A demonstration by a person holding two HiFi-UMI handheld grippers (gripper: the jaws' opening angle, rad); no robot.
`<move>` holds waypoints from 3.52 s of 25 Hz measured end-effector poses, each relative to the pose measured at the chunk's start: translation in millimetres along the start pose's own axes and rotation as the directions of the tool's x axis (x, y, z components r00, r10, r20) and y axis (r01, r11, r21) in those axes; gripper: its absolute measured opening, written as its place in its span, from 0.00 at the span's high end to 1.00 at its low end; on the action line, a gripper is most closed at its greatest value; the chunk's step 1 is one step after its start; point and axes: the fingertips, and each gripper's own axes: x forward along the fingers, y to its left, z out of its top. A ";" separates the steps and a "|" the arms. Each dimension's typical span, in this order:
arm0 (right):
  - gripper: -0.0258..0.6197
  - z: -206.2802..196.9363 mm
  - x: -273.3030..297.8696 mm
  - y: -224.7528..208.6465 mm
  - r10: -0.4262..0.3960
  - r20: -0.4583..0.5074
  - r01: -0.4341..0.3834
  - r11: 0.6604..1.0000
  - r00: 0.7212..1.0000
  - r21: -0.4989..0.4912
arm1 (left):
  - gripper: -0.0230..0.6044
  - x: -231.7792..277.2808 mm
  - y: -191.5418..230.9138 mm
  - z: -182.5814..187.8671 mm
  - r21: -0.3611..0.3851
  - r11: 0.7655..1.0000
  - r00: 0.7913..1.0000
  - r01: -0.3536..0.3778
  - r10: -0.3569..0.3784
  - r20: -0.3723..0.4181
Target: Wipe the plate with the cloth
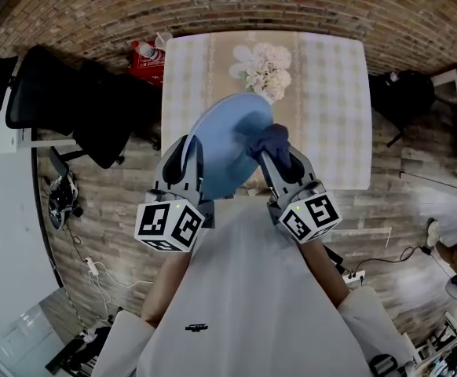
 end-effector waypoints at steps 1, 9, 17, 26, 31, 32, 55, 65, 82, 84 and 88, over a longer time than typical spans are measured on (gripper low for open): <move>0.78 1.7 2.0 2.7 0.009 0.002 -0.009 1.000 1.000 -0.004 | 0.89 1.2 0.0 1.2 0.001 1.000 1.000 -0.001 0.001 0.000; 0.78 9.1 20.3 27.0 0.096 -0.012 -0.097 0.991 0.995 -0.088 | 0.89 7.7 -5.0 7.4 0.024 1.000 1.000 0.015 -0.015 -0.002; 0.78 16.0 34.7 50.0 0.185 -0.019 -0.186 0.972 0.983 -0.141 | 0.89 0.9 -9.1 3.0 0.033 0.999 1.000 0.017 -0.017 -0.005; 0.78 24.5 39.0 70.2 0.230 -0.004 -0.227 0.958 0.973 -0.174 | 0.89 -12.8 -25.5 -12.8 0.080 0.995 0.998 0.055 -0.052 -0.043; 0.78 26.7 41.1 72.7 0.215 0.013 -0.210 0.962 0.976 -0.173 | 0.89 -16.5 -29.4 -13.6 0.091 0.993 0.996 0.074 -0.070 -0.047; 0.78 27.4 40.5 71.5 0.209 0.017 -0.203 0.964 0.978 -0.171 | 0.89 -16.0 -30.6 -13.6 0.092 0.993 0.996 0.078 -0.074 -0.048; 0.78 38.9 31.3 6.4 0.021 0.072 -0.012 0.992 0.997 -0.129 | 0.89 -12.6 -46.6 -1.2 0.094 0.987 0.991 0.133 -0.131 -0.029; 0.78 28.1 21.6 -33.8 -0.083 0.051 0.087 0.992 0.995 -0.090 | 0.89 0.6 -53.9 6.5 0.069 0.983 0.986 0.168 -0.167 -0.022; 0.78 -3.2 0.9 -53.6 -0.150 -0.024 0.148 0.986 0.988 -0.075 | 0.89 21.5 -66.6 23.9 0.055 0.972 0.973 0.230 -0.230 -0.020; 0.78 -7.9 -1.5 -51.6 -0.146 -0.037 0.143 0.987 0.989 -0.072 | 0.89 23.6 -68.2 24.8 0.053 0.970 0.972 0.236 -0.235 -0.022; 0.78 -17.8 -6.0 -46.2 -0.136 -0.067 0.131 0.989 0.989 -0.068 | 0.89 27.3 -70.4 24.8 0.048 0.968 0.969 0.246 -0.245 -0.027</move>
